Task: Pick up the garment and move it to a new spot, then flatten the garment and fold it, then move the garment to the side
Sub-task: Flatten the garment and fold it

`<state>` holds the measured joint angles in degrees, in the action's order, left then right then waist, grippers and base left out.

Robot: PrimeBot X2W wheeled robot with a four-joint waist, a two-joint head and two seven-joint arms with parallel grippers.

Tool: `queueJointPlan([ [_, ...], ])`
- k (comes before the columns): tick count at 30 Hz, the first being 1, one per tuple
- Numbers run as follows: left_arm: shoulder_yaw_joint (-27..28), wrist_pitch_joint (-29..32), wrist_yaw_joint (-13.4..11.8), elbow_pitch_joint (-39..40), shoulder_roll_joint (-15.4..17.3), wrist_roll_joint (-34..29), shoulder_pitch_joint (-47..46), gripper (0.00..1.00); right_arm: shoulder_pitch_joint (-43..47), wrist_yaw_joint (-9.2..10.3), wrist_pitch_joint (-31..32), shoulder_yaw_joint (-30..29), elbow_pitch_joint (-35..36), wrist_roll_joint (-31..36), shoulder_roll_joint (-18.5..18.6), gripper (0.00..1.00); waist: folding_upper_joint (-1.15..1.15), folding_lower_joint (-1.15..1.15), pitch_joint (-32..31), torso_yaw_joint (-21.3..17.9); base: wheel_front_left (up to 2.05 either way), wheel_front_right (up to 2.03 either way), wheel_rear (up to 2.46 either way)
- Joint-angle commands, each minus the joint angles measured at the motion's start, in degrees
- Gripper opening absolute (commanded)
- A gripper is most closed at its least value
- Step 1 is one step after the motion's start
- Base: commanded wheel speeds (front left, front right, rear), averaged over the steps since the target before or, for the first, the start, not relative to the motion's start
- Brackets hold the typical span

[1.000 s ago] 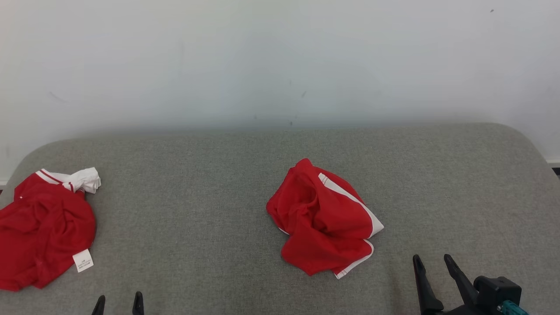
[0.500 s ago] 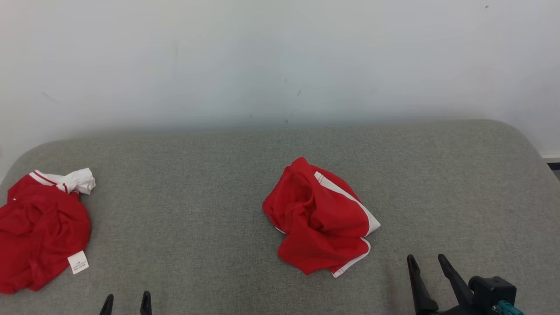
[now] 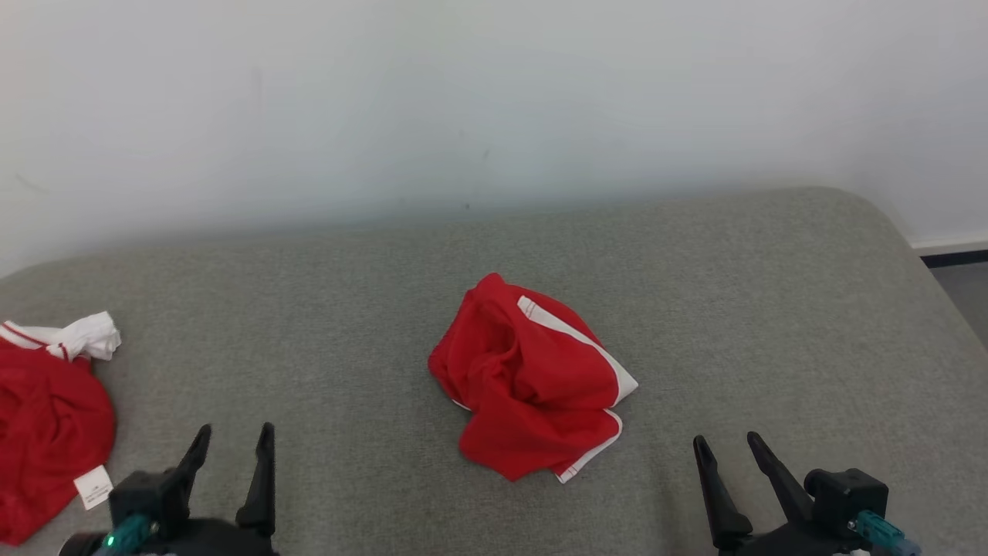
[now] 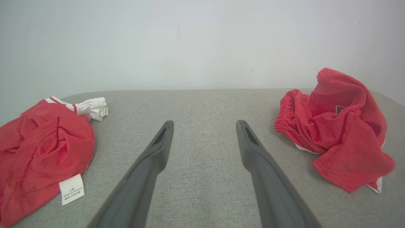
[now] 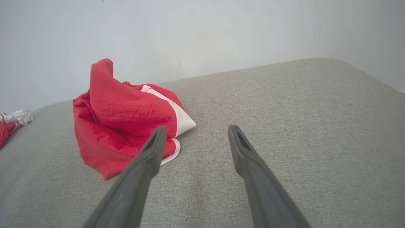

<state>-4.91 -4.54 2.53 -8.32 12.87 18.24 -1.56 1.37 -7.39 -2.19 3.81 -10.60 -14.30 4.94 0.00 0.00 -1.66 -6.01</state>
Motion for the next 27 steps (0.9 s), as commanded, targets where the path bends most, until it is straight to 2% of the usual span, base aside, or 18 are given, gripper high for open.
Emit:
queueJointPlan([
  [1, -0.88, 2.13, 1.18, -2.72, 0.80, 0.64, -4.24, 1.00, -0.43, -0.20, 0.19, 0.31, 0.16, -0.45, 0.19, 1.00, 0.00, 0.00, 1.15, -3.00, 0.00, 0.00, 0.00],
  [6, -3.97, 8.21, 3.30, -12.08, 2.13, 0.88, -15.01, 1.00, -0.54, -0.20, 0.62, 0.93, 0.53, -0.70, 0.46, 1.00, 0.00, 0.00, 3.00, -7.12, 0.00, 0.00, 0.00],
  [14, -8.08, 13.69, 4.44, -24.55, 3.08, 1.34, -28.47, 1.00, -1.76, -0.20, 0.46, 2.47, 1.44, -0.95, 0.47, 1.00, 0.00, 0.00, 6.88, -14.09, 0.00, 0.00, 0.00],
  [21, -9.95, 17.65, 4.88, -34.03, 2.24, 3.07, -36.22, 1.00, -2.87, -0.20, -0.25, 4.14, 1.00, -1.60, 0.19, 1.00, 0.00, 0.00, 9.39, -18.66, 0.00, 0.00, 0.00],
  [27, -12.64, 20.01, 4.85, -38.96, 1.98, 2.93, -40.22, 1.00, -3.71, -0.20, -0.95, 5.07, 0.56, -1.91, 0.14, 1.00, 0.00, 0.00, 10.92, -20.47, 0.00, 0.00, 0.00],
])
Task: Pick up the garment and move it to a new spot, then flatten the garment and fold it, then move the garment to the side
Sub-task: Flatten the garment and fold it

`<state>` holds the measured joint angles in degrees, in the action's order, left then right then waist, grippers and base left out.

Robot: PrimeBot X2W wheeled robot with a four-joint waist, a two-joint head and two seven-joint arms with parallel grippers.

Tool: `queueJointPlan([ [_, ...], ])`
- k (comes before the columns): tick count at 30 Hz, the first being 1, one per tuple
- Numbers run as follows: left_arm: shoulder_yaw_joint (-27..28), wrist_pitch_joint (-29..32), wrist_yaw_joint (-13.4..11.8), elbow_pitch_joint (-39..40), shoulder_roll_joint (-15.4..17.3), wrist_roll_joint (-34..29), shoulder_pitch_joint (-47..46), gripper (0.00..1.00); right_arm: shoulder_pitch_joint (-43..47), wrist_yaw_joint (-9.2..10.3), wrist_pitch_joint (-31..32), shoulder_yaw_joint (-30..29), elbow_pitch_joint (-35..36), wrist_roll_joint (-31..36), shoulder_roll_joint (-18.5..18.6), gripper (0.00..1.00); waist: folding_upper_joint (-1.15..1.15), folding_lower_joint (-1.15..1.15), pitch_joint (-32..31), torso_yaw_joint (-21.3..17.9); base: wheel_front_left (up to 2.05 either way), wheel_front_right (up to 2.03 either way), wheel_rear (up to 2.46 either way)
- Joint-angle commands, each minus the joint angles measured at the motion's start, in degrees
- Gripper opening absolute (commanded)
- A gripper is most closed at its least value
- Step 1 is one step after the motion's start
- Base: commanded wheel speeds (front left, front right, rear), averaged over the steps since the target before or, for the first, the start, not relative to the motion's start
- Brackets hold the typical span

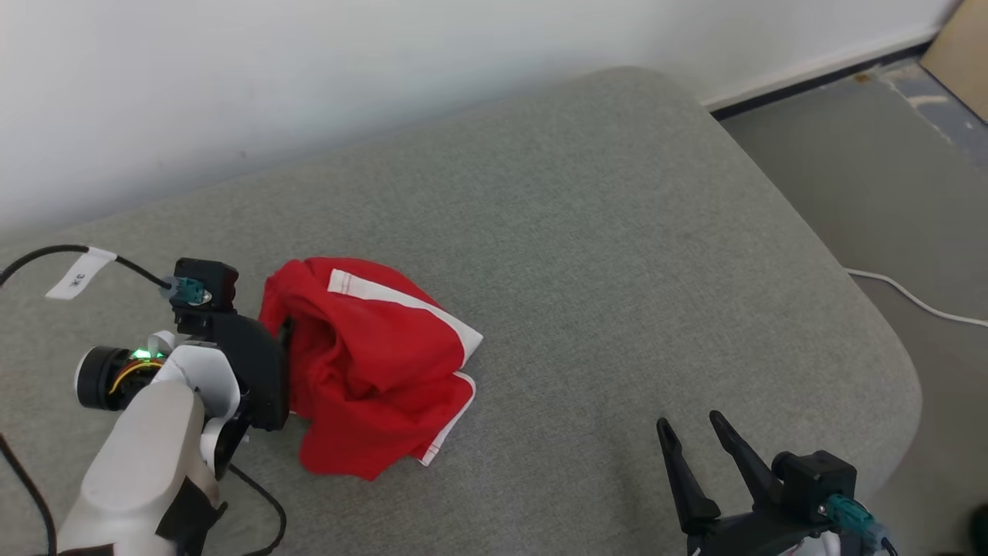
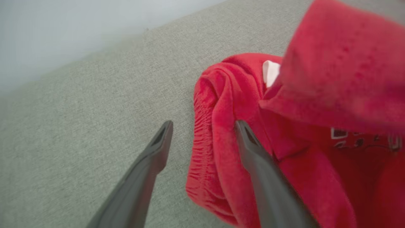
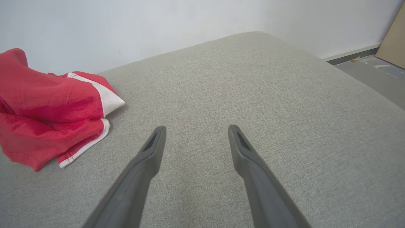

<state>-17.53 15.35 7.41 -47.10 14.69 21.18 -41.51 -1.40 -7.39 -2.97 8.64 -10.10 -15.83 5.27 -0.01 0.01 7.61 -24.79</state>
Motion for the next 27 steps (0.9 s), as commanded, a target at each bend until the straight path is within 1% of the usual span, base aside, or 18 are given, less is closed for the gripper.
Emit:
queueJointPlan([
  [1, -0.35, 0.38, -0.01, -0.89, 0.03, 0.11, -0.87, 1.00, -1.08, -0.20, -0.24, 0.41, -0.06, -0.37, -0.16, 1.00, 0.01, -0.01, 1.81, -1.90, 0.00, 0.00, 0.00],
  [5, -1.50, 1.24, 0.03, -3.28, -0.38, 0.84, -2.57, 1.00, -1.69, -0.20, -0.76, 1.14, -0.62, -0.64, -0.46, 1.00, 0.01, -0.01, 2.73, -2.60, 0.00, 0.00, 0.00],
  [6, -1.76, 1.26, 0.04, -3.76, -0.61, 0.90, -2.81, 0.39, -2.01, -0.20, -0.78, 1.28, -0.70, -0.66, -0.53, 1.00, 0.01, -0.01, 2.96, -2.68, 0.00, 0.00, 0.00],
  [7, -1.86, 0.99, 0.05, -4.19, -0.95, 1.11, -3.13, 0.00, -2.25, -0.20, -1.00, 1.36, -0.87, -0.70, -0.60, 1.00, 0.01, -0.01, 3.15, -2.70, 0.00, 0.00, 0.00],
  [10, -2.34, -0.32, -0.08, -5.25, -1.22, 0.82, -4.24, 0.00, -2.19, -0.20, -1.28, 1.31, -1.29, -0.75, -0.76, 1.00, 0.01, -0.01, 3.44, -2.51, 0.00, 0.00, 0.00],
  [11, -2.45, -1.21, -0.47, -5.45, -1.40, 0.56, -4.77, 0.00, -2.20, -0.20, -1.46, 1.15, -1.52, -0.74, -0.84, 1.00, 0.01, -0.01, 3.43, -2.30, 0.00, 0.00, 0.00],
  [16, -2.65, -8.25, -2.52, -5.10, -3.07, -0.60, -7.42, 0.00, -2.73, -0.20, -1.87, 1.05, -2.35, -0.41, -0.93, 1.00, 0.01, -0.01, 2.44, -0.67, 0.00, 0.00, 0.00],
  [21, -3.01, -16.89, -2.42, -2.34, -6.15, -1.00, -12.22, 0.00, -2.81, -0.20, -1.89, 1.23, -2.85, -0.43, -0.73, 1.00, 0.01, -0.01, 0.26, 1.39, 0.00, 0.00, 0.00],
  [24, -3.74, -20.54, -1.92, 0.00, -8.36, -0.76, -15.00, 0.00, -2.36, -0.20, -1.71, 1.35, -3.14, -0.47, -0.53, 1.00, 0.01, -0.01, -1.47, 2.42, 0.00, 0.00, 0.00],
  [27, -3.54, -23.60, -1.71, 3.78, -10.27, 1.15, -17.43, 0.00, -1.51, -0.20, -1.46, 1.13, -3.36, -0.33, -0.38, 1.00, 0.01, -0.01, -3.17, 3.32, 0.00, 0.00, 0.00],
])
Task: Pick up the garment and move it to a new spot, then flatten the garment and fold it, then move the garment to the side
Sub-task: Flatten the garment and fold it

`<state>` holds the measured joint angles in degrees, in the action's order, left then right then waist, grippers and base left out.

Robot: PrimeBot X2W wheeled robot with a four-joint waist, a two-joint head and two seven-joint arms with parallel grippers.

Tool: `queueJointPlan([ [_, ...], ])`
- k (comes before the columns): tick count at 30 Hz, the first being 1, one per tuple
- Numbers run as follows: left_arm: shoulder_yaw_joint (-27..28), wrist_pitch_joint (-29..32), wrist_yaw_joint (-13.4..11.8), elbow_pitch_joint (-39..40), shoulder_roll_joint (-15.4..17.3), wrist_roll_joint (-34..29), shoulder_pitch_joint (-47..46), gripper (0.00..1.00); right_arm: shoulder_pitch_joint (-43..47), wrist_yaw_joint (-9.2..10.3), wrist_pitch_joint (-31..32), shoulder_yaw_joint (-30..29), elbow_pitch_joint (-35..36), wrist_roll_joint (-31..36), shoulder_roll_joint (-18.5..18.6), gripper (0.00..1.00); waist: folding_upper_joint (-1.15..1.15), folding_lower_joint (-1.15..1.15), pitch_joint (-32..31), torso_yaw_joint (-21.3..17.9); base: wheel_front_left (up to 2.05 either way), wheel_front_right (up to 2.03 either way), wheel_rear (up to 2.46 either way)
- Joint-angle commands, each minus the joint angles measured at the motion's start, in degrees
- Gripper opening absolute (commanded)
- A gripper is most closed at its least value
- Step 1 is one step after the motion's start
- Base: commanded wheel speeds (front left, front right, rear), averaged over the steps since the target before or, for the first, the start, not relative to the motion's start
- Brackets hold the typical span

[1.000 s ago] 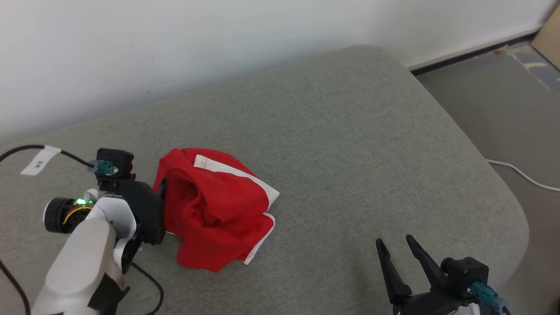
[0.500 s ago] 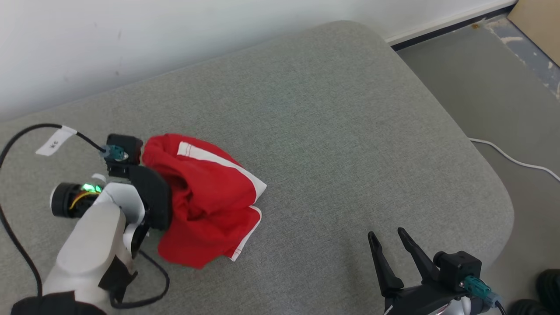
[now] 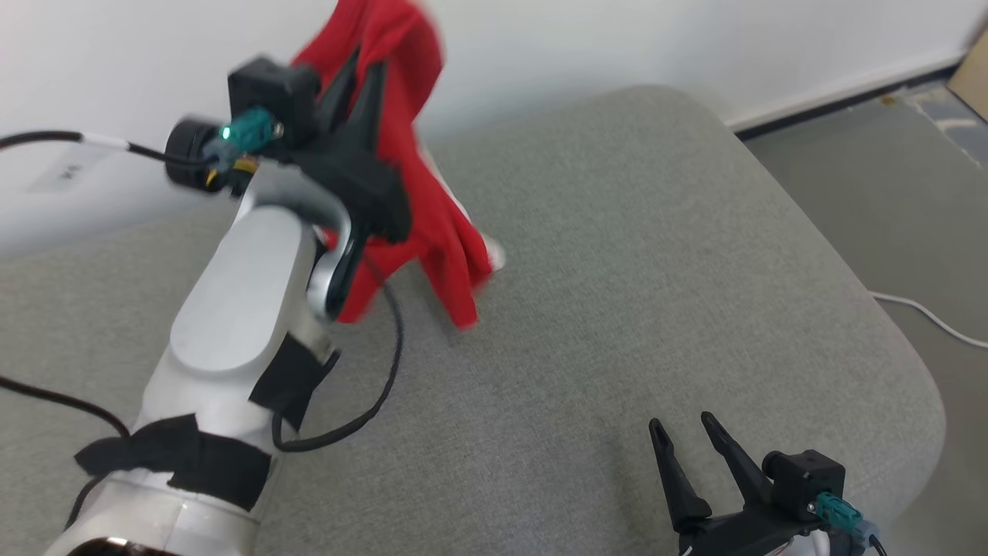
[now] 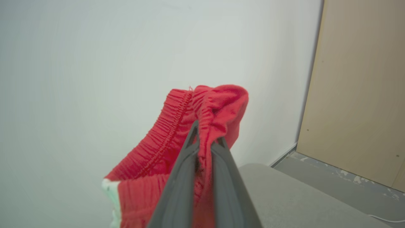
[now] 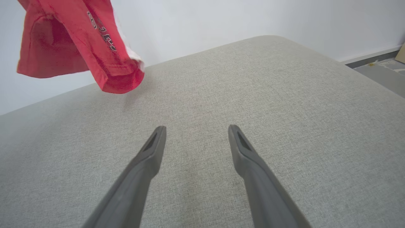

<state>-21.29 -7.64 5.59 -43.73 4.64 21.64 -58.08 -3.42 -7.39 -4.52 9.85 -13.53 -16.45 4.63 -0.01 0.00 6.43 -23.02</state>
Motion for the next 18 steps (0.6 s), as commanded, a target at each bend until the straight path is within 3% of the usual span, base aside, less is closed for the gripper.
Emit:
queueJointPlan([
  [1, 0.05, -1.64, 0.14, 3.13, -1.05, 2.23, -1.14, 0.00, 1.00, -0.20, 0.16, -0.28, 0.04, 0.31, 0.36, 1.00, 0.01, 0.00, -3.06, 2.08, 0.00, 0.00, 0.00],
  [5, -0.53, -1.04, -0.64, 6.64, -1.58, 5.42, 0.49, 0.00, 1.54, -0.20, 0.27, -0.74, 0.20, 0.10, 0.49, 1.00, 0.01, 0.00, -4.24, 3.03, 0.00, 0.00, 0.00],
  [8, -1.33, -0.22, -2.79, 9.29, -1.68, 8.34, 4.69, 0.00, 2.40, -0.20, 0.40, -1.43, 0.55, 0.01, 0.49, 1.00, 0.01, 0.00, -4.84, 4.76, 0.00, 0.00, 0.00],
  [13, -1.79, -0.80, -7.08, 10.83, -1.69, 11.36, 16.74, 0.00, 2.96, -0.20, 0.52, -1.93, 0.74, 0.24, 0.24, 1.00, 0.01, 0.00, -4.75, 8.23, 0.00, 0.00, 0.00],
  [18, -1.46, -1.71, -9.60, 9.19, 0.72, 11.94, 29.03, 0.00, 2.35, -0.20, 0.73, -1.99, 0.94, 0.39, 0.02, 1.00, 0.01, 0.00, -4.63, 11.70, 0.00, 0.00, 0.00],
])
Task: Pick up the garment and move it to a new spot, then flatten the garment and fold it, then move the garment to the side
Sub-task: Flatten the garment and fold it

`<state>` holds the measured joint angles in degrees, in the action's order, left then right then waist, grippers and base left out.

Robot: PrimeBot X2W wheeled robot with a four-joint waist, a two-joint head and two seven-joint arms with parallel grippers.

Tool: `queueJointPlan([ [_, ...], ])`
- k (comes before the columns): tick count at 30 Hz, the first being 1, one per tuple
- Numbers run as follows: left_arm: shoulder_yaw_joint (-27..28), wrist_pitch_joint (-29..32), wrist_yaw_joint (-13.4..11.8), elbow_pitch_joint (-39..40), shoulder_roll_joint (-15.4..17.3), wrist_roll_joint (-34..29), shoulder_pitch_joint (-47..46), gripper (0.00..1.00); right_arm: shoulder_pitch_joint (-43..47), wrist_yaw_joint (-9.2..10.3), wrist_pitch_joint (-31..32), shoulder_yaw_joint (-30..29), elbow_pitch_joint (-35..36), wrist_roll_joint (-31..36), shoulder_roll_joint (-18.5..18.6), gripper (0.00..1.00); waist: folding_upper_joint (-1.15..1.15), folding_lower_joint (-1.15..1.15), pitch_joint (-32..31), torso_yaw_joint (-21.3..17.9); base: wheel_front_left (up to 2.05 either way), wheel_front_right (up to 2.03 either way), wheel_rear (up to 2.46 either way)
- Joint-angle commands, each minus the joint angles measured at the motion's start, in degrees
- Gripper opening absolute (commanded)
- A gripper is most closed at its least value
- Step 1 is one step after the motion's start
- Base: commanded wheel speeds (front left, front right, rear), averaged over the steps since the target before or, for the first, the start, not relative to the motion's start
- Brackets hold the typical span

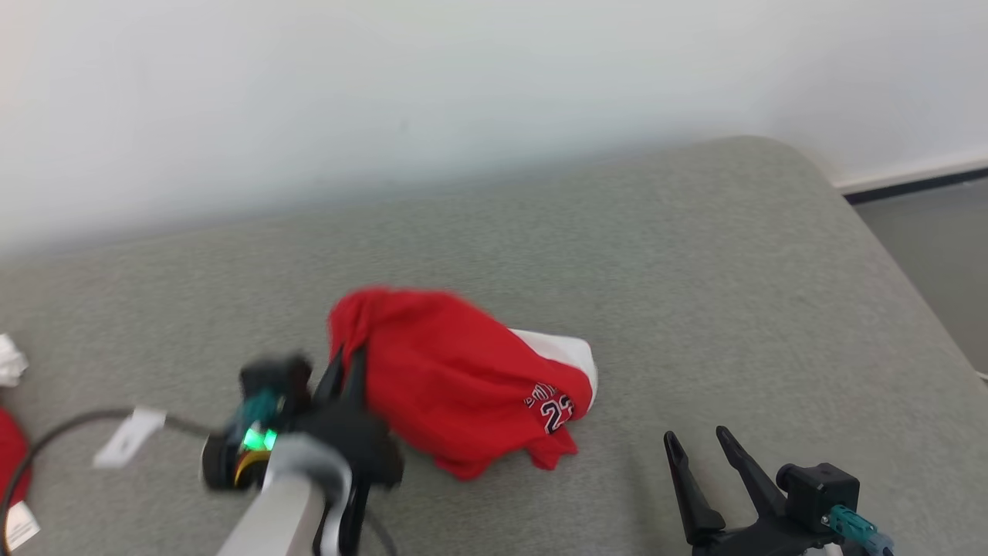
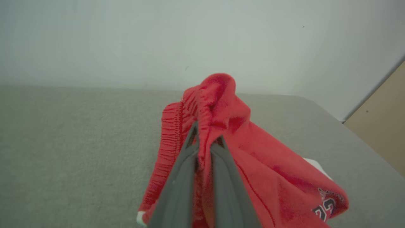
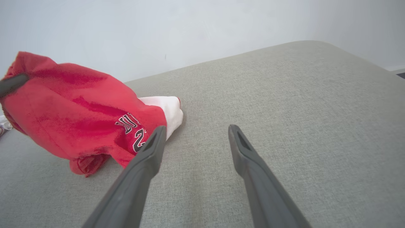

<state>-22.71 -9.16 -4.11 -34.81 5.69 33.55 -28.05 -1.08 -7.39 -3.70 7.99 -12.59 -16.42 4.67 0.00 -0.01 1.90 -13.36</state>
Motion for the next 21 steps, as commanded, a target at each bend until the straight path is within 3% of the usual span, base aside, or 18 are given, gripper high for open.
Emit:
queueJointPlan([
  [1, 0.11, -0.68, -0.41, 0.21, 0.02, 0.15, 1.13, 0.00, 0.01, -0.20, -0.03, -0.09, -0.02, 0.39, -0.02, 1.00, 0.00, 0.01, -0.12, 2.74, 0.00, 0.00, 0.00],
  [8, -1.12, -0.90, -1.41, 4.74, 1.64, 0.55, 13.53, 0.00, 0.42, -0.20, 0.00, -0.54, -0.10, 0.51, 0.04, 1.00, 0.00, 0.01, -0.73, 6.96, 0.00, 0.00, 0.00],
  [9, -1.70, 0.15, -1.06, 5.90, 1.73, 1.00, 15.20, 0.14, 0.44, -0.20, 0.01, -0.67, -0.06, 0.52, 0.01, 1.00, 0.00, 0.01, -0.83, 7.36, 0.00, 0.00, 0.00],
  [10, -2.49, 1.99, -0.25, 7.09, 1.85, 1.66, 16.84, 0.89, 0.53, -0.20, 0.02, -0.73, 0.01, 0.58, -0.02, 1.00, 0.00, 0.01, -0.94, 7.71, 0.00, 0.00, 0.00],
  [11, -3.15, 4.14, 0.65, 8.57, 1.91, 2.72, 18.30, 1.00, 0.65, -0.20, 0.05, -0.88, 0.10, 0.60, -0.02, 1.00, 0.00, 0.01, -1.00, 8.07, 0.00, 0.00, 0.00],
  [16, -3.26, 18.85, 4.05, 19.73, 4.01, 12.02, 23.90, 1.00, 1.10, -0.20, 0.16, -1.13, 0.28, 0.84, -0.16, 1.00, 0.00, 0.01, -1.21, 8.97, 0.00, 0.00, 0.00],
  [21, 0.17, 28.66, 2.36, 36.10, 7.40, 19.33, 25.05, 1.00, 1.14, -0.20, 0.09, -0.84, 0.27, 0.69, -0.18, 1.00, 0.00, 0.01, -1.42, 8.46, 0.00, 0.00, 0.00],
])
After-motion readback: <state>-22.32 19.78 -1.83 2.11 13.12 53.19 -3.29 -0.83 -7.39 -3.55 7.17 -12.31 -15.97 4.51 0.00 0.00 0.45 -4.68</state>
